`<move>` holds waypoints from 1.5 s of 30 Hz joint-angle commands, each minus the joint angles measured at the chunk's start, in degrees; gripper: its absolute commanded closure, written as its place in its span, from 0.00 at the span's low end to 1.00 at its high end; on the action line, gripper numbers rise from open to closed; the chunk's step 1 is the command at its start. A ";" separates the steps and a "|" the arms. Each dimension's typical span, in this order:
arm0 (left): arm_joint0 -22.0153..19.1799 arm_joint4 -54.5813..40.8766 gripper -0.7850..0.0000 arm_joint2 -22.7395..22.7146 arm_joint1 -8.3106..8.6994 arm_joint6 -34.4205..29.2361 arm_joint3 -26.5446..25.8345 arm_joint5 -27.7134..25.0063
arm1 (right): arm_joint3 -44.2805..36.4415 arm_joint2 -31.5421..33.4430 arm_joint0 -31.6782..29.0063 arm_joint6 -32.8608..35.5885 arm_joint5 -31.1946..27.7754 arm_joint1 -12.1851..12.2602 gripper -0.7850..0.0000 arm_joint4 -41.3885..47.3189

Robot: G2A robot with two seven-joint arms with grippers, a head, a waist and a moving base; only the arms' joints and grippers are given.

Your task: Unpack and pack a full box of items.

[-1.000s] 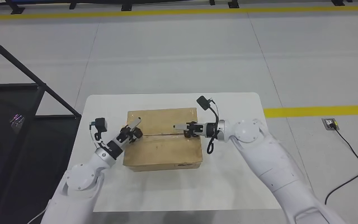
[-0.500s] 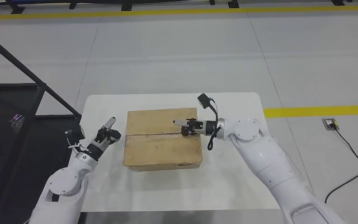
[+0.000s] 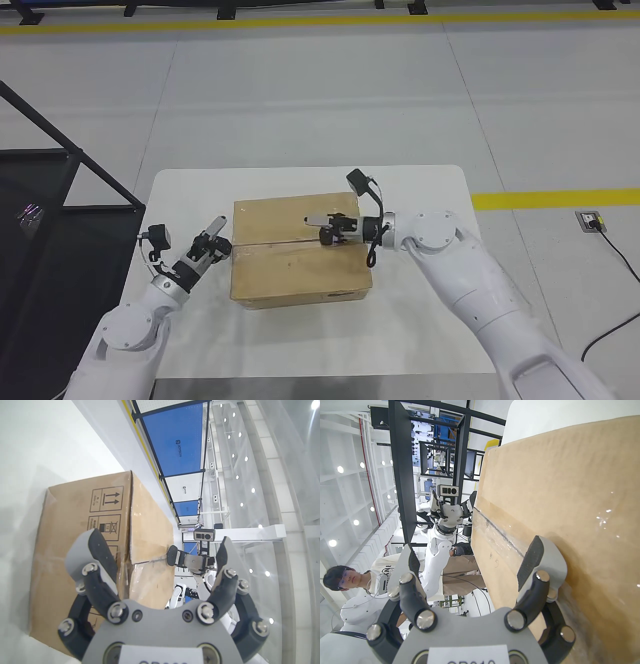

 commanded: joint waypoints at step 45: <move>1.47 -1.30 0.00 -0.39 0.02 -1.12 -3.55 -0.34 | 24.26 -4.49 8.32 12.25 -11.29 -10.61 0.00 12.48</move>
